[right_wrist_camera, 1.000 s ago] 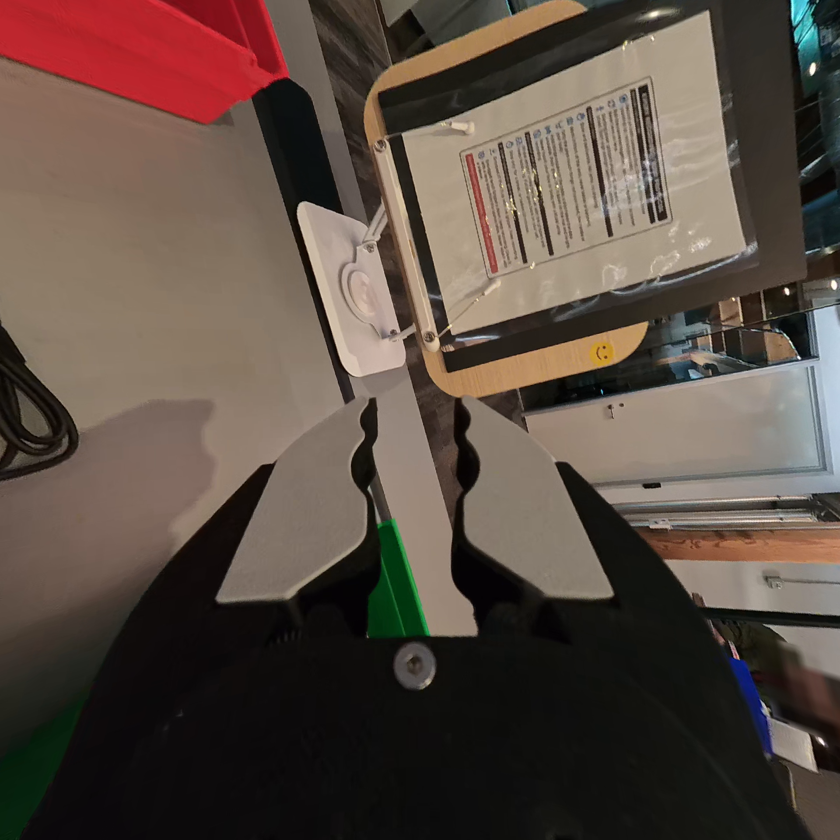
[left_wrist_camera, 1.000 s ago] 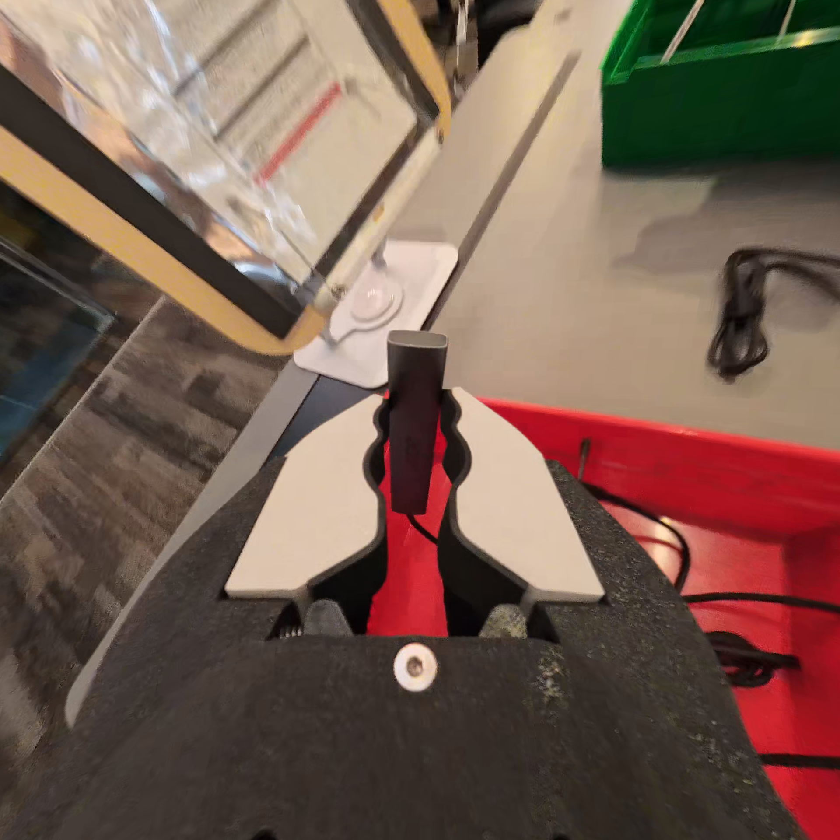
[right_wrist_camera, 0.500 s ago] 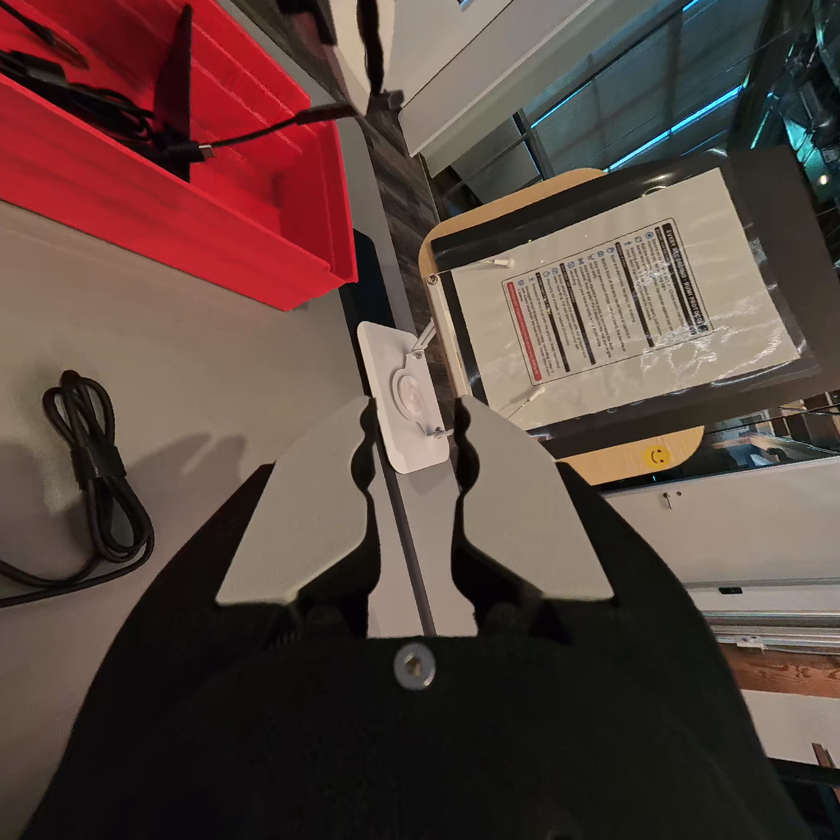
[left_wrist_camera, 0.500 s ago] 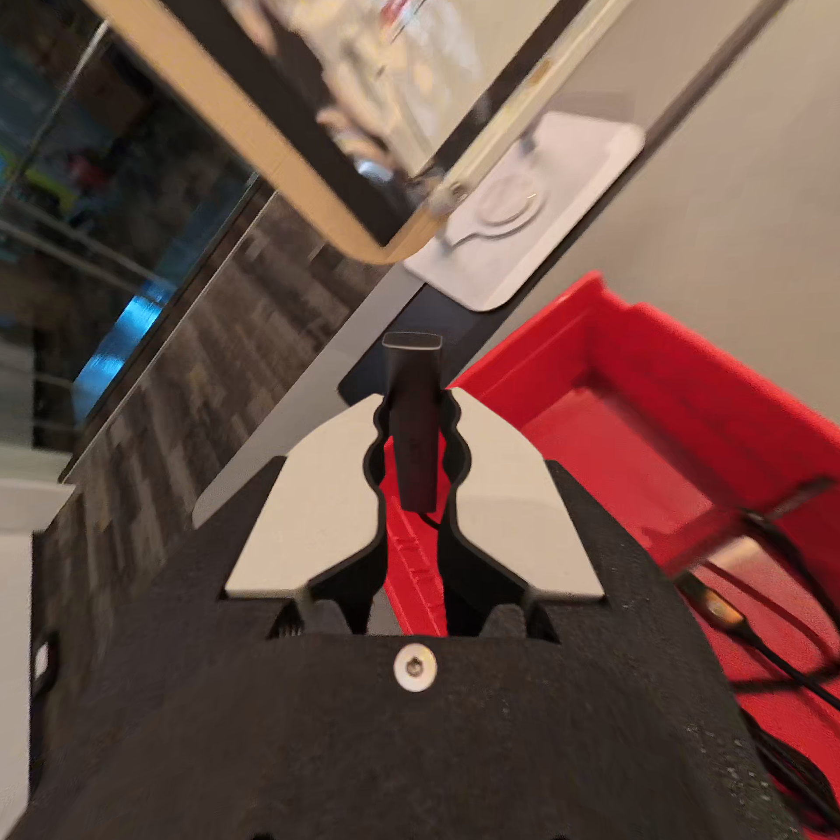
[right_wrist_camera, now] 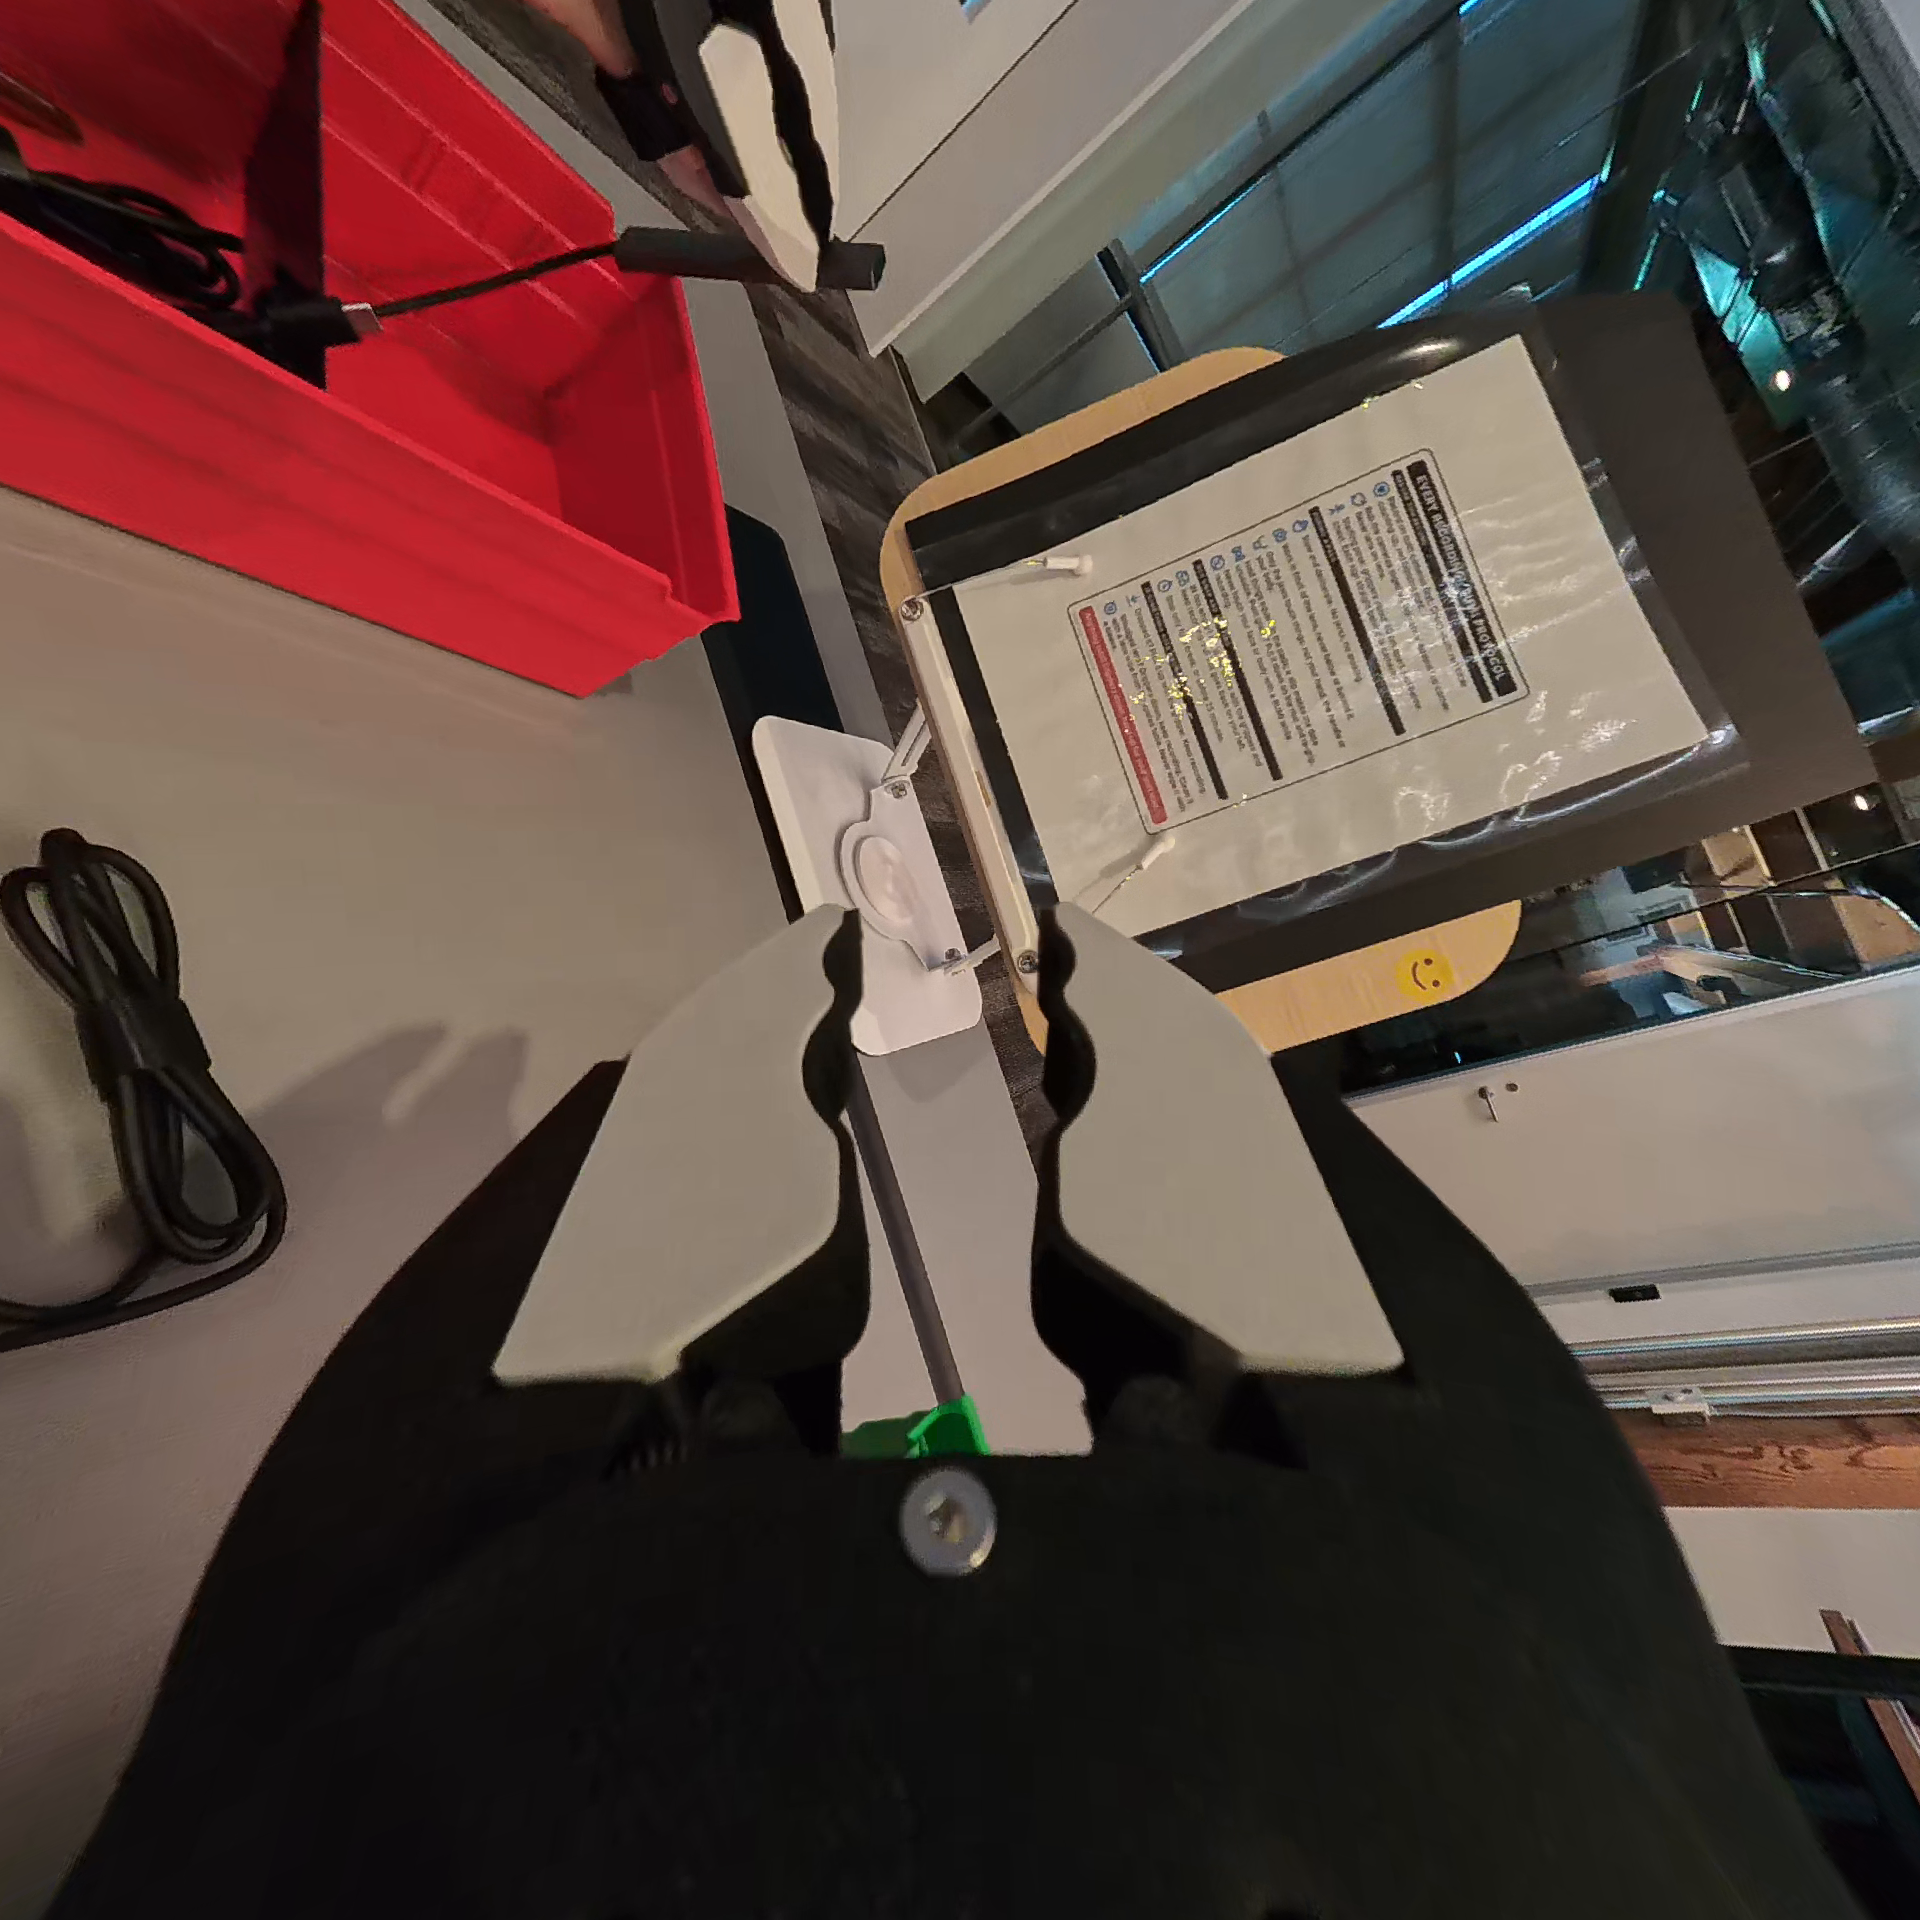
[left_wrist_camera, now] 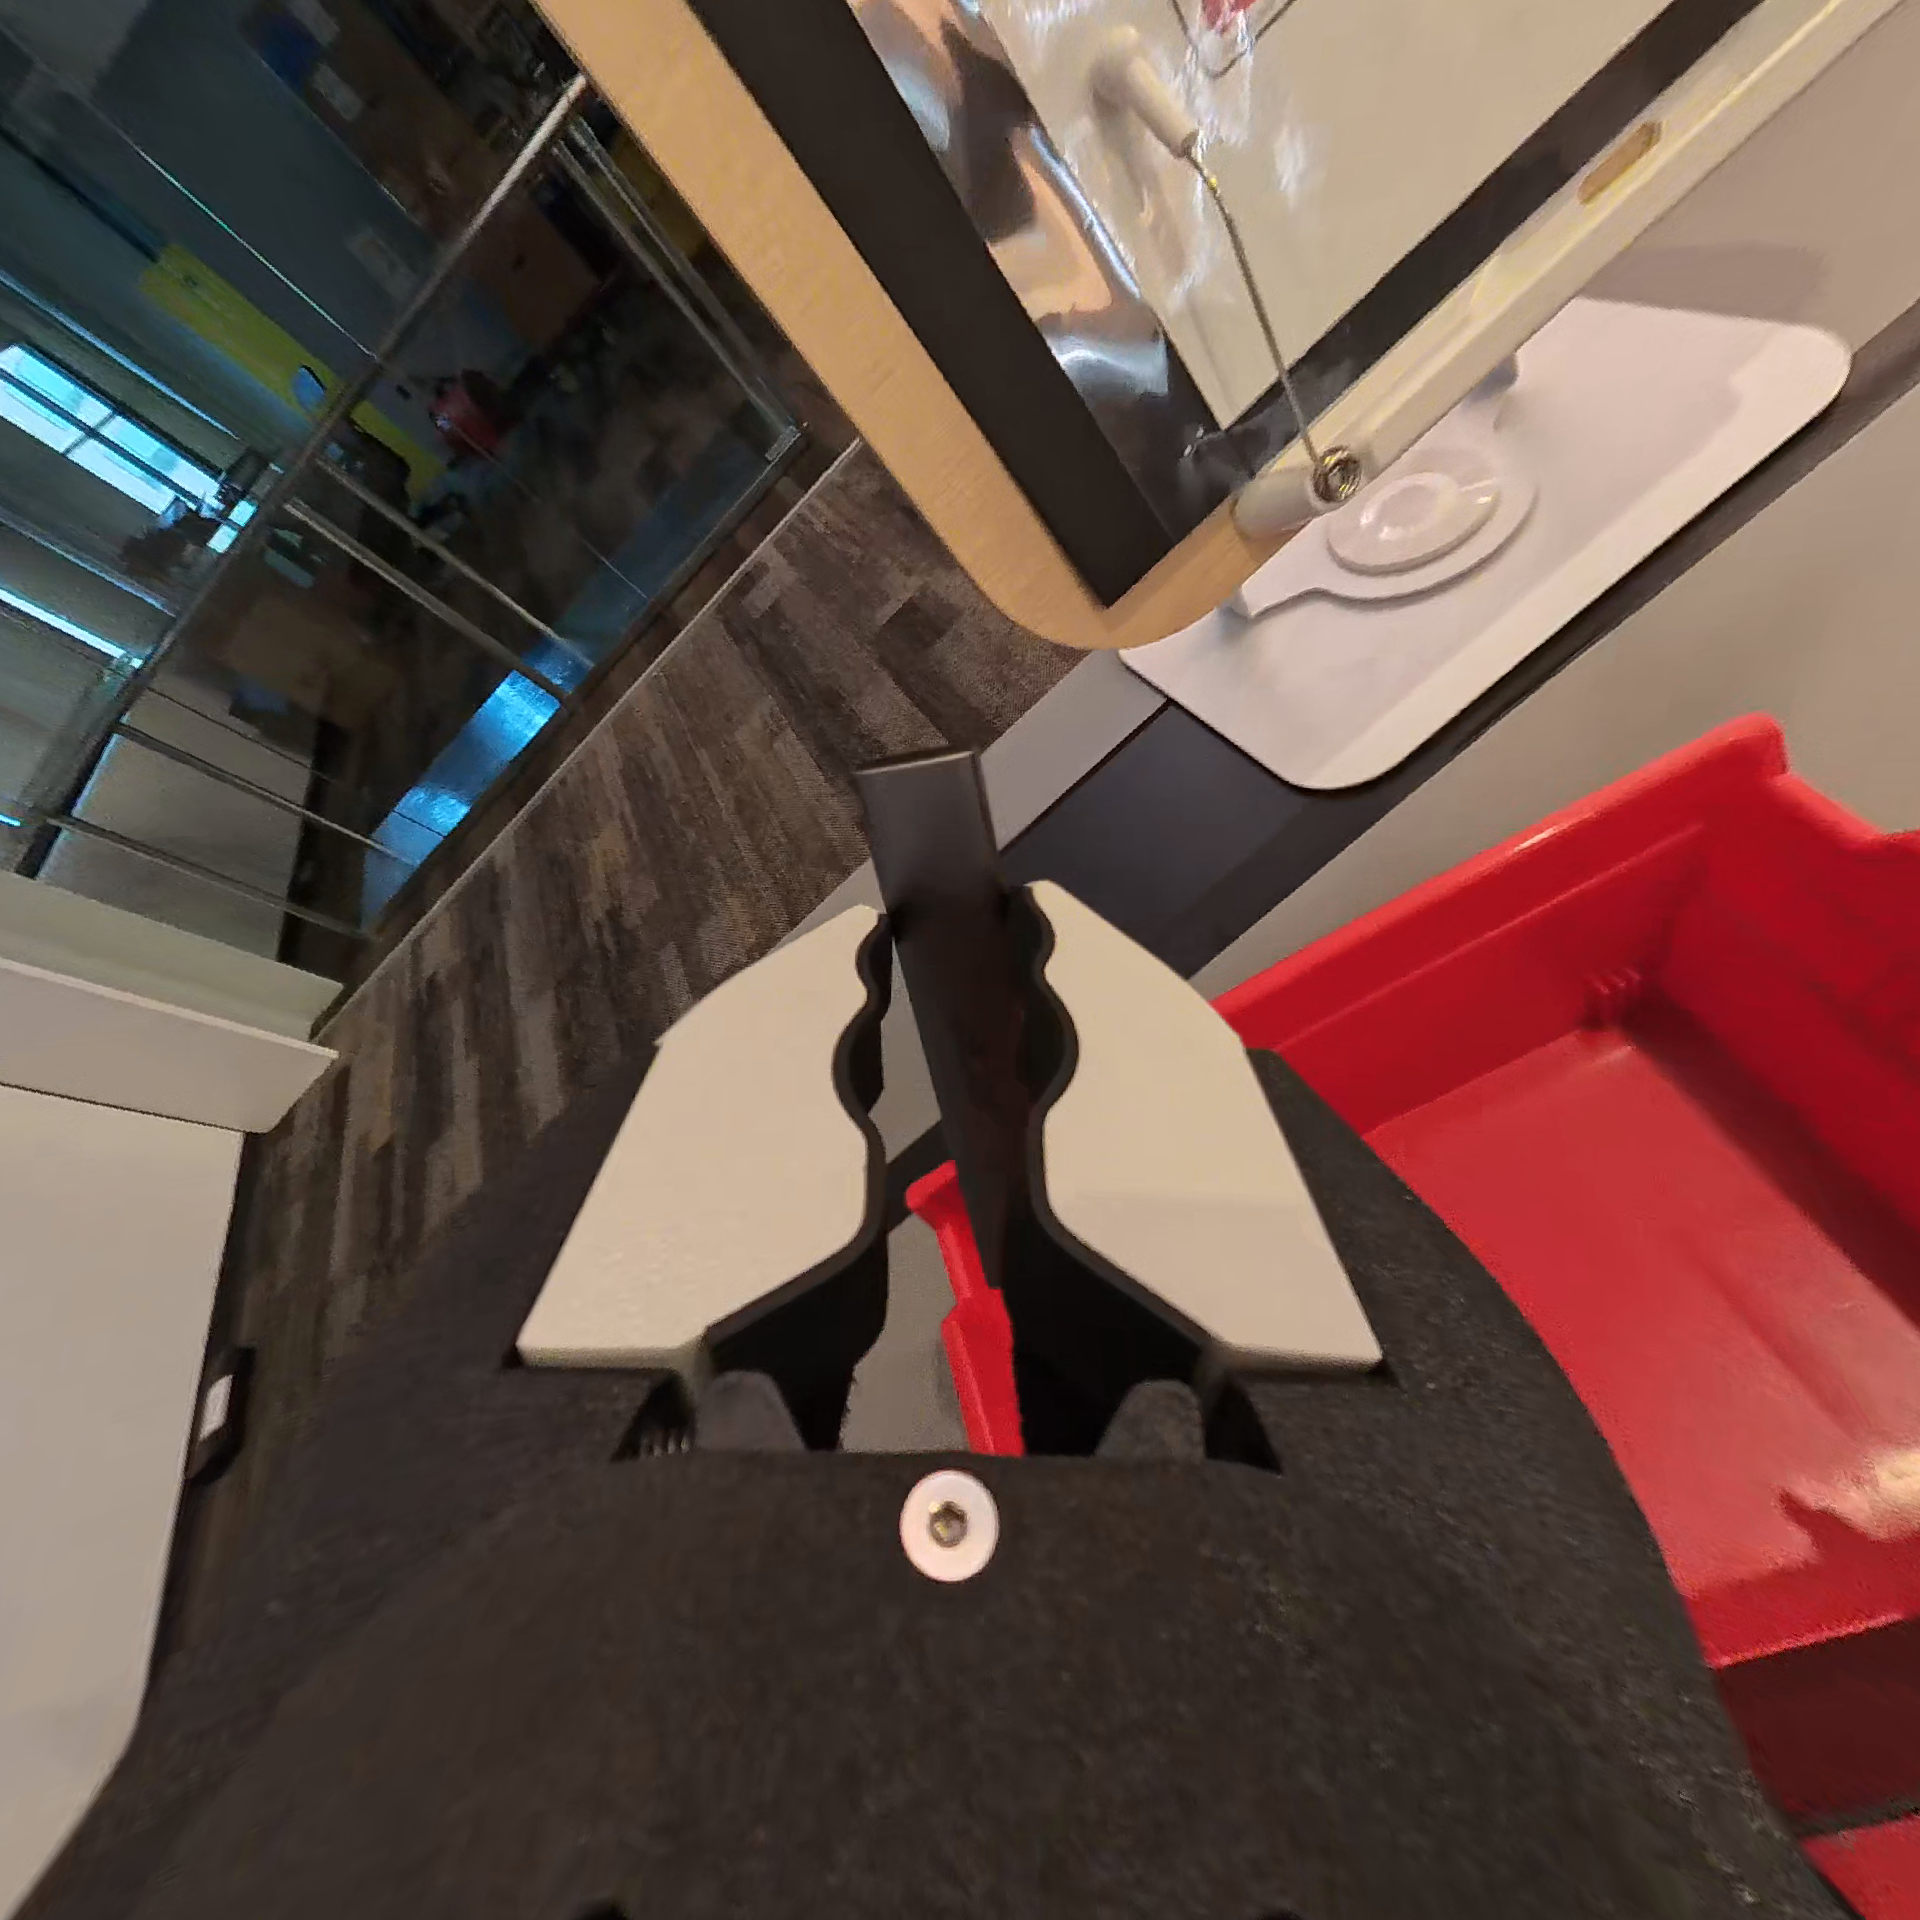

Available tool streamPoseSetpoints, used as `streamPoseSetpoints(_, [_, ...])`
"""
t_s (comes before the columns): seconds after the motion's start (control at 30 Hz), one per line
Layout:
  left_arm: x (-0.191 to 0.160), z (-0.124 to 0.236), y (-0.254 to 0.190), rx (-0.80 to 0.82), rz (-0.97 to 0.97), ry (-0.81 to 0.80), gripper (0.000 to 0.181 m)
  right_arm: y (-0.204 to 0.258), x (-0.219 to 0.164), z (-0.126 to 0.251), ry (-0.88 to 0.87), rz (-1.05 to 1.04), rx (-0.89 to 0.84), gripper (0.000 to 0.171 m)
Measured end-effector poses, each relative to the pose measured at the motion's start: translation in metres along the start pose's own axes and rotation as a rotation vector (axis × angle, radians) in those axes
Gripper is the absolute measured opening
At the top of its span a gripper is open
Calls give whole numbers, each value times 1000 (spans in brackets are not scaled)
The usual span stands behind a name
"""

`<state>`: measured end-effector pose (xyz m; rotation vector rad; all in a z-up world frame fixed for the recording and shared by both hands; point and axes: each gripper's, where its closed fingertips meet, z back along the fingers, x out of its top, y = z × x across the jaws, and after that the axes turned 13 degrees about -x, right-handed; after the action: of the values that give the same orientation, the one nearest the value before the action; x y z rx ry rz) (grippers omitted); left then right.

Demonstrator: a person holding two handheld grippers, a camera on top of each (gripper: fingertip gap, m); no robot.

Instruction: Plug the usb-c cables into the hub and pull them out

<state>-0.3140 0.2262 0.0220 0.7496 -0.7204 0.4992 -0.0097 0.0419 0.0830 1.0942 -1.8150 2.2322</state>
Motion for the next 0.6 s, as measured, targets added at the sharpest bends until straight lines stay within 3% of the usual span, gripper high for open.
streamPoseSetpoints(0.03, [-2,-1,0,-1,-6,9,21,-1,0,0,1,0,-2,33])
streamPoseSetpoints(0.17, [-4,2,-15,-18,-109,-3,21,-1,-1,1,1,-6,0,33])
streamPoseSetpoints(0.27, [4,14,-48,-68,-306,-67,21,4,0,-2,-4,-19,22,33])
streamPoseSetpoints(0.37, [8,30,-70,-15,-519,-48,21,13,6,-13,-15,-104,57,33])
streamPoseSetpoints(0.43, [9,34,-85,-15,-588,-48,21,25,23,-27,-59,-284,108,33])
streamPoseSetpoints(0.53, [9,36,-99,-17,-625,-57,21,54,68,-52,-178,-753,285,32])
streamPoseSetpoints(0.6, [11,37,-106,-13,-646,-68,21,73,80,-80,-150,-916,337,32])
